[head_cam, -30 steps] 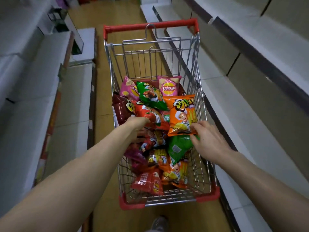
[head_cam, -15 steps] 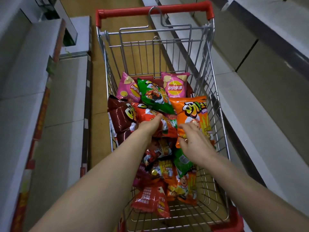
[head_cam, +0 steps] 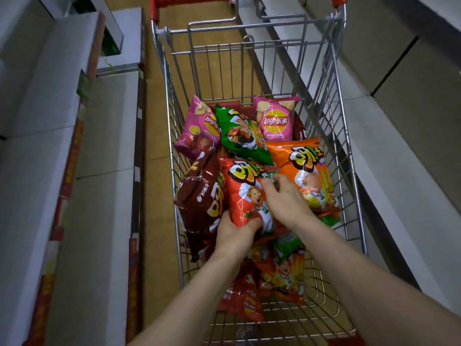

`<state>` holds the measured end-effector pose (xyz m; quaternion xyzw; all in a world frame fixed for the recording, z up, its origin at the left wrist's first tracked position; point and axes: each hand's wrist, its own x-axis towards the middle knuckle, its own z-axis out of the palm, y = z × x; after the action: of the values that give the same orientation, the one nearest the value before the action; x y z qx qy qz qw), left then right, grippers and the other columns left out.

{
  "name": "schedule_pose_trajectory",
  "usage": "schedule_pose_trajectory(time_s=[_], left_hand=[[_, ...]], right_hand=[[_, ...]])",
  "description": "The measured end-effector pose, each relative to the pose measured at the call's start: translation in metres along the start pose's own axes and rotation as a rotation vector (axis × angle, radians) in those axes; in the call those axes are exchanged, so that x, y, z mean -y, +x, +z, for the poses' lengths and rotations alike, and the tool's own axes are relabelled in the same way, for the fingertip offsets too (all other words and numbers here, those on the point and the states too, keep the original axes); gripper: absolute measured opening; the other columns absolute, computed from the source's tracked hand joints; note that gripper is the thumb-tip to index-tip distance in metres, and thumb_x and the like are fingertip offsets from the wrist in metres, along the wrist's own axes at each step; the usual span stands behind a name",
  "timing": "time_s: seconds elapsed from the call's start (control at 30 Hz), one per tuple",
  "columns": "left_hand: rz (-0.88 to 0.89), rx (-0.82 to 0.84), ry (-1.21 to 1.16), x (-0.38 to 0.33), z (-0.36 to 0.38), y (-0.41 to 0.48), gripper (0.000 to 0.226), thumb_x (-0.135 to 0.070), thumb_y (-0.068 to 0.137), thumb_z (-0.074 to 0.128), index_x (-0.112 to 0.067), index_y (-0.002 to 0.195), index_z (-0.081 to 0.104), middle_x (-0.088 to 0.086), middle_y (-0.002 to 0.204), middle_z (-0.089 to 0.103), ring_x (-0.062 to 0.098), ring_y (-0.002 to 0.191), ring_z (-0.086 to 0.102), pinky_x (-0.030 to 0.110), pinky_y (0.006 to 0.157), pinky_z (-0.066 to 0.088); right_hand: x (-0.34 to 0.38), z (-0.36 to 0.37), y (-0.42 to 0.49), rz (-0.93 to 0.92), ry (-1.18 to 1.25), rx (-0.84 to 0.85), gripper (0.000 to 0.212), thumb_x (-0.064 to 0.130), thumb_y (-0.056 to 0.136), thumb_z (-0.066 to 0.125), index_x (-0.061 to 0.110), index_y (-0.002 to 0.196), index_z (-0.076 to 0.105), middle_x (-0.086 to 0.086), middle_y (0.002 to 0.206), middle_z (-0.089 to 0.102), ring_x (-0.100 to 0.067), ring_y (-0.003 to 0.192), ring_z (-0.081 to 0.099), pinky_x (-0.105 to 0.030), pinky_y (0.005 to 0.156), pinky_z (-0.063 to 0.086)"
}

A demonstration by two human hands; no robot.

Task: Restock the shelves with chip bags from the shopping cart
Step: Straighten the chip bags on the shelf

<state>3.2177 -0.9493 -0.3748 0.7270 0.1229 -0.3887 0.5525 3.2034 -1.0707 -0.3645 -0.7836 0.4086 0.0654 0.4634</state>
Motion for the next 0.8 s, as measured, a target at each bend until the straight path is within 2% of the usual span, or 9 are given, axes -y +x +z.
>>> schedule_pose_trajectory(time_s=[0.07,0.13,0.23,0.37,0.47,0.57,0.67,0.73,0.8], left_hand=[[-0.016,0.048,-0.009,-0.006,-0.01,0.001,0.041,-0.015,0.081,0.073,-0.02,0.116,0.054,0.004,0.104,0.067,0.025,0.093,0.067,0.043,0.089,0.056],[-0.028,0.098,-0.027,-0.012,-0.021,0.001,0.041,-0.011,0.081,0.072,-0.015,0.118,0.057,0.008,0.104,0.07,0.025,0.089,0.069,0.043,0.082,0.058],[-0.025,0.204,-0.084,-0.02,-0.033,-0.007,0.034,-0.008,0.081,0.072,-0.009,0.112,0.06,0.01,0.103,0.071,0.022,0.085,0.069,0.038,0.075,0.06],[0.003,0.378,-0.066,-0.032,-0.038,-0.013,0.054,-0.015,0.065,0.079,-0.016,0.115,0.061,0.009,0.114,0.07,0.024,0.103,0.067,0.036,0.072,0.06],[0.015,0.48,0.1,-0.054,-0.033,-0.016,0.053,-0.026,0.067,0.08,-0.023,0.116,0.06,0.0,0.109,0.072,0.016,0.095,0.069,0.031,0.069,0.059],[0.041,0.431,0.138,-0.079,-0.015,-0.02,0.044,-0.05,0.08,0.07,-0.021,0.114,0.065,0.001,0.101,0.075,0.016,0.087,0.071,0.033,0.074,0.059],[0.092,0.361,0.146,-0.097,0.007,-0.026,0.075,-0.072,0.071,0.065,-0.018,0.124,0.06,0.001,0.101,0.074,0.017,0.086,0.072,0.036,0.08,0.058],[0.145,0.322,0.136,-0.104,0.02,-0.031,0.114,-0.089,0.049,0.064,-0.024,0.141,0.046,0.0,0.128,0.064,0.02,0.109,0.066,0.041,0.095,0.052],[0.21,0.307,0.121,-0.109,0.031,-0.039,0.125,-0.098,0.04,0.055,-0.031,0.144,0.041,-0.002,0.142,0.052,0.022,0.122,0.056,0.045,0.104,0.044]], right_hand=[[0.001,-0.002,0.002,0.025,0.002,0.039,0.061,0.052,0.099,0.037,0.015,0.147,0.035,-0.009,0.146,0.044,-0.028,0.133,0.042,-0.04,0.108,0.035],[-0.002,-0.008,0.003,0.071,0.044,0.057,0.062,0.057,0.097,0.037,0.014,0.14,0.045,-0.008,0.14,0.051,-0.028,0.126,0.047,-0.039,0.105,0.037],[-0.006,-0.021,0.0,0.175,0.278,0.123,0.056,0.065,0.091,0.044,0.016,0.108,0.066,-0.005,0.113,0.068,-0.022,0.101,0.061,-0.035,0.097,0.044],[-0.004,-0.04,-0.011,0.204,0.428,0.223,0.095,0.089,0.056,0.052,0.026,0.128,0.061,-0.001,0.122,0.067,-0.026,0.116,0.06,-0.051,0.106,0.041],[0.003,-0.059,-0.022,0.119,0.388,0.178,0.067,0.08,0.076,0.05,0.026,0.112,0.068,0.002,0.106,0.073,-0.023,0.105,0.066,-0.048,0.103,0.044],[0.008,-0.079,-0.032,0.036,0.372,0.091,0.055,0.074,0.081,0.051,0.024,0.094,0.073,0.003,0.093,0.076,-0.023,0.096,0.069,-0.047,0.1,0.047],[0.014,-0.097,-0.049,-0.028,0.387,0.028,0.049,0.069,0.084,0.053,0.025,0.095,0.07,0.002,0.094,0.075,-0.022,0.094,0.07,-0.046,0.098,0.049],[0.018,-0.112,-0.06,-0.062,0.417,-0.028,0.044,0.065,0.086,0.053,0.023,0.094,0.068,0.0,0.09,0.075,-0.021,0.088,0.072,-0.045,0.094,0.052],[0.023,-0.129,-0.073,-0.097,0.435,-0.079,0.039,0.059,0.09,0.053,0.023,0.093,0.066,0.001,0.086,0.075,-0.018,0.083,0.072,-0.042,0.09,0.054]])
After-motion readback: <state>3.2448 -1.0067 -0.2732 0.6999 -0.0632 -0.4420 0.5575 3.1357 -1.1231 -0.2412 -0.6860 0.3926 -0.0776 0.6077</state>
